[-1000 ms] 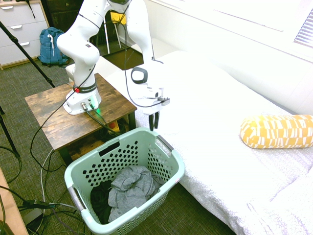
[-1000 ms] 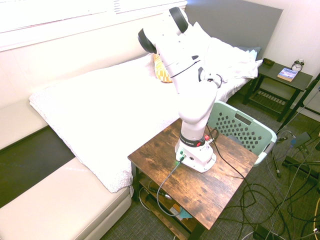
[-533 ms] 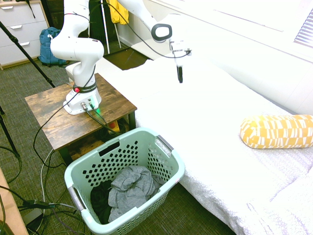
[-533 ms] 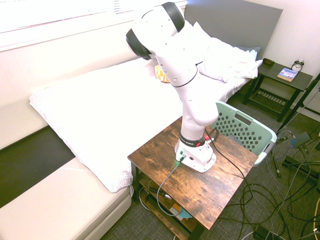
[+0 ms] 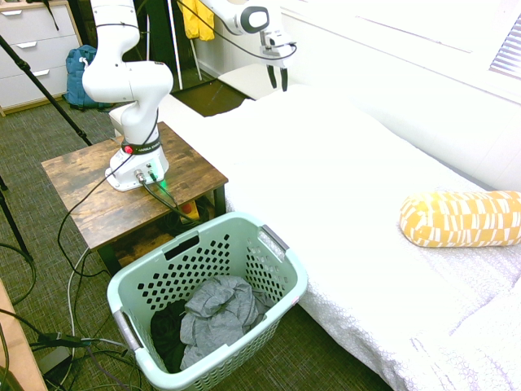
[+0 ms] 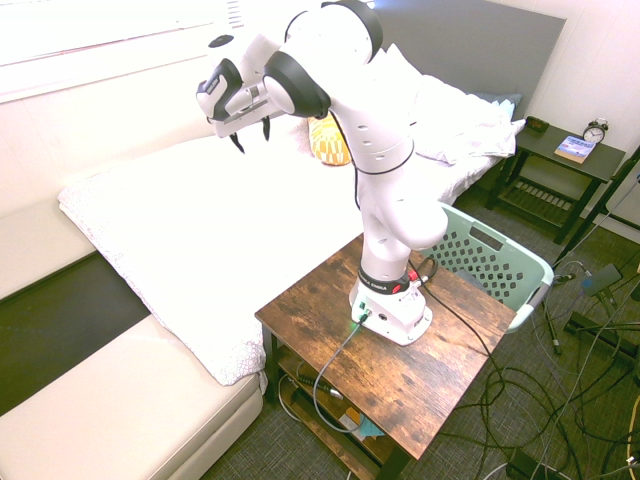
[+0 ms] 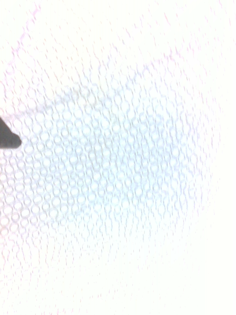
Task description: Put my clothes in the laundry bag
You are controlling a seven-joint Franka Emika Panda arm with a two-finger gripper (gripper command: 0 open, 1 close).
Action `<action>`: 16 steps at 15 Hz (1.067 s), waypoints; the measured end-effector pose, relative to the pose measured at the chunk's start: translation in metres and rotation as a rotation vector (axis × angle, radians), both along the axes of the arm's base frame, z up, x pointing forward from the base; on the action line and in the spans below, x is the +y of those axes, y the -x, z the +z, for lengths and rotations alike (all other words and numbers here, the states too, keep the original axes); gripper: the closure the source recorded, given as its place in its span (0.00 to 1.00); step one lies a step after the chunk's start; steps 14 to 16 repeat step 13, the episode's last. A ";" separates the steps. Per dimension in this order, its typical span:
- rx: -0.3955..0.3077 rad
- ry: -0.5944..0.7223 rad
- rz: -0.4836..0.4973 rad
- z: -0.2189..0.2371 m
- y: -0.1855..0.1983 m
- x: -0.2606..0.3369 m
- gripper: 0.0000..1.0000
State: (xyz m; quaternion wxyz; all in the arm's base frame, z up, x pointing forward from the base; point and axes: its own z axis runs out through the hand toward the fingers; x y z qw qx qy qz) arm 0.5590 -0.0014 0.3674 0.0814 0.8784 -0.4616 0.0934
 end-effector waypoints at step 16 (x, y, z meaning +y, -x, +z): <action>-0.009 -0.305 0.315 0.079 0.078 -0.005 0.00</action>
